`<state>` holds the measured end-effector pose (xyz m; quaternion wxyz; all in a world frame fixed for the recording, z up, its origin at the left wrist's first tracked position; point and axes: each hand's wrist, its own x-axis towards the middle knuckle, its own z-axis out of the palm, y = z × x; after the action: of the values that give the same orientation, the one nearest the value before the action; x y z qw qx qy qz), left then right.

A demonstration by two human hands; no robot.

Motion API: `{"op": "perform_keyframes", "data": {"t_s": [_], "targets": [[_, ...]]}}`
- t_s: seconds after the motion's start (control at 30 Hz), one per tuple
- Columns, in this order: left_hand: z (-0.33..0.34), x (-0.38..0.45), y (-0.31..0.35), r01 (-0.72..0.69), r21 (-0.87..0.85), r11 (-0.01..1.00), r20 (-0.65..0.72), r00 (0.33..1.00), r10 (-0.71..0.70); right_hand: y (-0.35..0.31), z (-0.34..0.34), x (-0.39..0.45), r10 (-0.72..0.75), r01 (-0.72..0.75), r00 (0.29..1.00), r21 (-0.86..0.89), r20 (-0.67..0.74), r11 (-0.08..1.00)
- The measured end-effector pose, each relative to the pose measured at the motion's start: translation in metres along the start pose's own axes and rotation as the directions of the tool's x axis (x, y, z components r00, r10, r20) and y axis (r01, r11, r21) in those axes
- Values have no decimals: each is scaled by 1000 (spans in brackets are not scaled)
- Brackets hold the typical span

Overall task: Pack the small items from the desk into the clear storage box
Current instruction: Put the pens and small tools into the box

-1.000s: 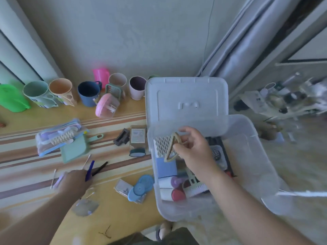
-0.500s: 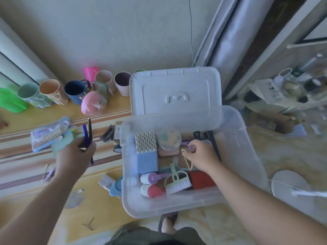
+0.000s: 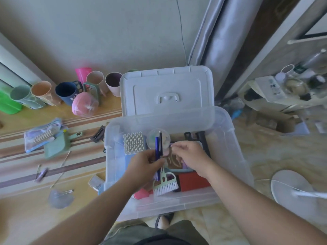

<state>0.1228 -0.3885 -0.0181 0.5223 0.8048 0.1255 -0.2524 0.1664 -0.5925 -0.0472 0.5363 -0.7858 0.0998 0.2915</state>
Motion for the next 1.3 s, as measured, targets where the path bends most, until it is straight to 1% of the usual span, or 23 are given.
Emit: {"op": "perform_keyframes", "data": {"t_s": [0.03, 0.07, 0.1, 0.23, 0.27, 0.33, 0.4, 0.47, 0.53, 0.57, 0.63, 0.67, 0.7, 0.73, 0.8, 0.87, 0.9, 0.97, 1.03, 1.13, 1.2, 1.23, 1.3], "targets": [[9, 5, -1, -14, 23, 1000, 31, 999, 14, 0, -1, -7, 17, -28, 996, 112, 92, 993], [17, 9, -1, -41, 67, 997, 51, 998, 37, 1, 0, -12, 24, -53, 987, 175, 161, 983], [24, 11, 1, -64, 96, 993, 60, 996, 58, 5, 1, -16, 28, -65, 981, 194, 191, 979], [41, 14, 8, -46, 22, 999, 63, 997, 44, 17, 4, -20, 50, -84, 982, 184, 181, 979], [44, 14, 8, -56, 46, 997, 41, 998, 54, 18, 5, -20, 76, -119, 977, 216, 199, 969], [47, 17, 6, -96, 163, 982, -14, 995, 100, 18, 5, -19, 127, -189, 962, 254, 242, 949], [46, 21, 2, -126, 260, 957, -13, 991, 134, 15, 4, -17, 156, -212, 955, 209, 254, 955], [40, 23, -4, -139, 324, 936, 13, 990, 143, 13, 5, -13, 146, -191, 955, 158, 259, 969], [32, 23, -10, -143, 436, 888, 66, 990, 127, 11, 6, -8, 97, -112, 968, 53, 230, 992], [26, 21, -16, -152, 532, 833, 107, 988, 112, 10, 7, -3, 69, -63, 978, -36, 197, 997], [13, 15, -24, -215, 755, 619, 170, 977, 132, 9, 7, 10, 27, 4, 990, -219, 138, 976], [5, 10, -25, -262, 825, 500, 182, 962, 204, 8, 6, 16, 20, 27, 990, -327, 137, 945], [-2, 7, -27, -301, 861, 411, 182, 935, 305, 7, 7, 22, 22, 53, 987, -450, 160, 892], [-7, 3, -29, -327, 873, 362, 174, 902, 396, 7, 9, 27, 41, 82, 979, -568, 200, 819], [-17, -1, -35, -344, 882, 323, 143, 847, 513, 9, 19, 33, 102, 133, 958, -735, 266, 665], [-25, -2, -45, -327, 898, 293, 130, 836, 533, 16, 29, 36, 130, 150, 953, -803, 272, 577], [-28, -4, -49, -310, 911, 273, 134, 847, 515, 21, 33, 37, 132, 139, 957, -807, 259, 574], [-31, -3, -60, -293, 921, 257, 143, 867, 477, 30, 36, 38, 130, 99, 966, -781, 225, 616], [-29, -3, -64, -310, 911, 271, 162, 874, 457, 36, 33, 36, 125, 65, 971, -731, 202, 679], [-26, -5, -62, -368, 884, 287, 177, 834, 523, 37, 24, 28, 93, 42, 983, -683, 159, 729], [-24, -9, -55, -417, 857, 301, 181, 792, 583, 29, 20, 20, 27, 71, 991, -671, 134, 738], [-24, -12, -49, -439, 835, 331, 179, 786, 592, 23, 20, 16, -21, 98, 992, -663, 123, 743], [-32, -16, -39, -463, 797, 388, 144, 769, 622, 5, 27, 9, -168, 184, 982, -641, 87, 745]]}}
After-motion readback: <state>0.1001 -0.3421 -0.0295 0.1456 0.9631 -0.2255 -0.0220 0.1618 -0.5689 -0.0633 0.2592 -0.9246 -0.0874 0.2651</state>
